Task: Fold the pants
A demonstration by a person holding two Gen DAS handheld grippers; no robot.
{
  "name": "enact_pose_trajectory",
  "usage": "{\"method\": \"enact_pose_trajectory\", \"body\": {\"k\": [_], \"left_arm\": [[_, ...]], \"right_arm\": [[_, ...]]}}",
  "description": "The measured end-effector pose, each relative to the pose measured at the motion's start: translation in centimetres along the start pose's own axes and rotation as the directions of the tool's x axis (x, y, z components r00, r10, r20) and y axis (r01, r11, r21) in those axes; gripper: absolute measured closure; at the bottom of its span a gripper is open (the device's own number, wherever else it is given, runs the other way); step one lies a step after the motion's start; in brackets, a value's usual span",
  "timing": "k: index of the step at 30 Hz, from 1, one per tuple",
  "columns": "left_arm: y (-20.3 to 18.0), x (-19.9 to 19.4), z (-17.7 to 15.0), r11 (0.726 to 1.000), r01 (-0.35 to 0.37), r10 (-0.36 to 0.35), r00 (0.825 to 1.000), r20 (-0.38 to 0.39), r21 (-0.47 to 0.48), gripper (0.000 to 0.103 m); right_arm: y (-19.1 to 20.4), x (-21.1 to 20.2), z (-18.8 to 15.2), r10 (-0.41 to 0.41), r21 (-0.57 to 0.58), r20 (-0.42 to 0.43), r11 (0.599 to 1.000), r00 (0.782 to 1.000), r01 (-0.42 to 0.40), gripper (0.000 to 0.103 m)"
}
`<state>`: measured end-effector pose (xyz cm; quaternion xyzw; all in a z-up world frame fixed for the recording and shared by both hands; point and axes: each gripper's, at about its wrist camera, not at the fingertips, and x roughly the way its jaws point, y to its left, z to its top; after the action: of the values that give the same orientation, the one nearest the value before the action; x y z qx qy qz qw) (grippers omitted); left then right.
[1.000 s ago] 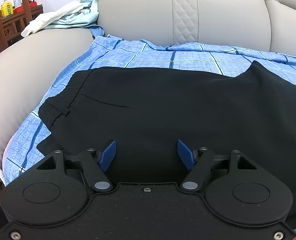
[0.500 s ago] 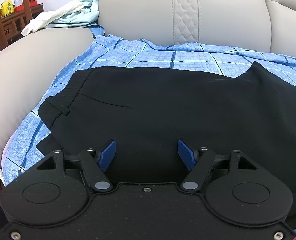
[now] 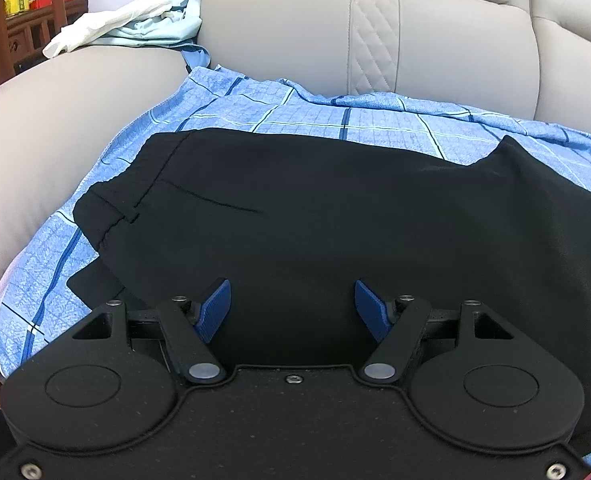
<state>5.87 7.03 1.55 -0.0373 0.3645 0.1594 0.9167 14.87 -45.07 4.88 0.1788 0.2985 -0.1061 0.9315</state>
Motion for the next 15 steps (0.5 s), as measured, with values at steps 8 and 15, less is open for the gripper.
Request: {"method": "enact_pose_trajectory", "body": {"k": [8,15], "left_arm": [[1.2,-0.4,-0.2,0.998,0.053,-0.053,0.999,0.002,-0.014,0.037],[2.1,-0.4,-0.1,0.994,0.105,-0.104,0.995,0.009,-0.033,0.037]], "right_arm": [[23.6,-2.5,-14.6,0.393,-0.421,-0.341,0.748,0.854,-0.513,0.092],[26.4,-5.8,-18.3,0.397,-0.51,-0.363,0.672,0.843,-0.536,0.081]]}}
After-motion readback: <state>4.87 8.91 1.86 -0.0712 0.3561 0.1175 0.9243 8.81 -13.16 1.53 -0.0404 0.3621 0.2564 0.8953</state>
